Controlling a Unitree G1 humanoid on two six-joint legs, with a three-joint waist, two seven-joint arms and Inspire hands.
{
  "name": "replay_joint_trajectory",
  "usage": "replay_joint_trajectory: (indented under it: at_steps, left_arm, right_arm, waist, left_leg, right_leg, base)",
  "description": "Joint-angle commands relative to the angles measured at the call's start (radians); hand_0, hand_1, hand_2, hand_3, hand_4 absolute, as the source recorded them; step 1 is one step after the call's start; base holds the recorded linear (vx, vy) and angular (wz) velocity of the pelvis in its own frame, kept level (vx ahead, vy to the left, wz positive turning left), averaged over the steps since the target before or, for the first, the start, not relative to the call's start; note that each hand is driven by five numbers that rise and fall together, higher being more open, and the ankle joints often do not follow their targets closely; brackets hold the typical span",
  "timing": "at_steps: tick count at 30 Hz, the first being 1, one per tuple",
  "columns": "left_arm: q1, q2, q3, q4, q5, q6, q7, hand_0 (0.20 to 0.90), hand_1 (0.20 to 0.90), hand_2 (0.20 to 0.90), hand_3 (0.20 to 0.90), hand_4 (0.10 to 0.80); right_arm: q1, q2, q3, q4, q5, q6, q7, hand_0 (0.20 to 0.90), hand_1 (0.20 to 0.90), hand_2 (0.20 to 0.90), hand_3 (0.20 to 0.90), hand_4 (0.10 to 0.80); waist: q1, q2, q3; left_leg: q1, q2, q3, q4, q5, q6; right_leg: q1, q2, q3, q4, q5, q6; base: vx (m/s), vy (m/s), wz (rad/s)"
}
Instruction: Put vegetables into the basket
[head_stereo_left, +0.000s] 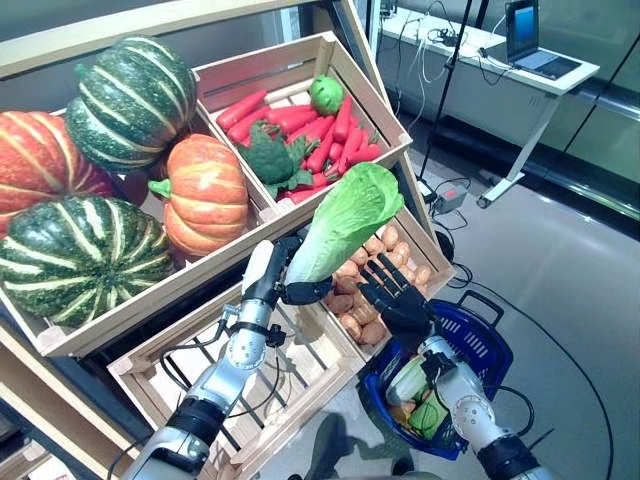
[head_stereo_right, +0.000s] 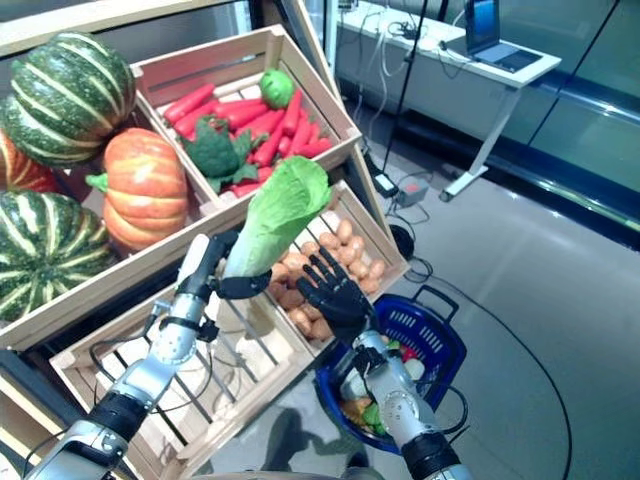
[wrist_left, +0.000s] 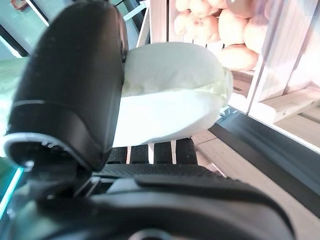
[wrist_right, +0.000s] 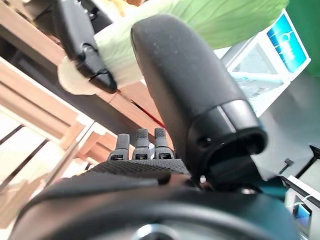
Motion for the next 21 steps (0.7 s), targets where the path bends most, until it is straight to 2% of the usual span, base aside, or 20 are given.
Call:
replay_joint_trajectory:
  at_steps: [1, 15, 21]
  left_arm:
    - [-0.095, 0.032, 0.009, -0.089, -0.037, -0.107, 0.052, 0.300, 0.300, 0.300, 0.300, 0.400]
    - [-0.079, 0.044, -0.032, -0.116, -0.037, -0.076, -0.009, 0.300, 0.300, 0.300, 0.300, 0.400]
    - [-0.084, 0.050, -0.053, -0.107, -0.035, -0.079, -0.044, 0.300, 0.300, 0.300, 0.300, 0.400]
  right_arm:
    - [-0.034, 0.040, -0.011, -0.057, 0.016, -0.052, 0.049, 0.900, 0.900, 0.900, 0.900, 0.800]
    - [-0.118, 0.013, -0.002, -0.137, -0.040, -0.154, -0.013, 0.900, 0.900, 0.900, 0.900, 0.800]
    - [-0.191, -0.007, -0.030, -0.158, -0.036, -0.166, -0.026, 0.900, 0.900, 0.900, 0.900, 0.800]
  waist:
    - [0.006, -0.001, -0.083]
    - [0.033, -0.004, -0.084]
    - [0.045, -0.009, -0.089]
  left_leg:
    - [-0.060, -0.038, -0.020, 0.008, -0.012, 0.018]
    - [-0.042, -0.041, -0.045, 0.002, -0.022, 0.020]
    - [-0.038, -0.041, -0.053, 0.000, -0.024, 0.019]
  right_leg:
    - [-0.011, -0.019, -0.008, 0.018, 0.014, -0.005]
    - [0.015, -0.018, -0.014, 0.005, 0.010, -0.004]
    - [0.023, -0.018, -0.019, 0.000, 0.011, -0.002]
  base:
    - [0.041, -0.021, 0.06]
    - [0.011, -0.008, 0.04]
    - [0.006, -0.016, 0.07]
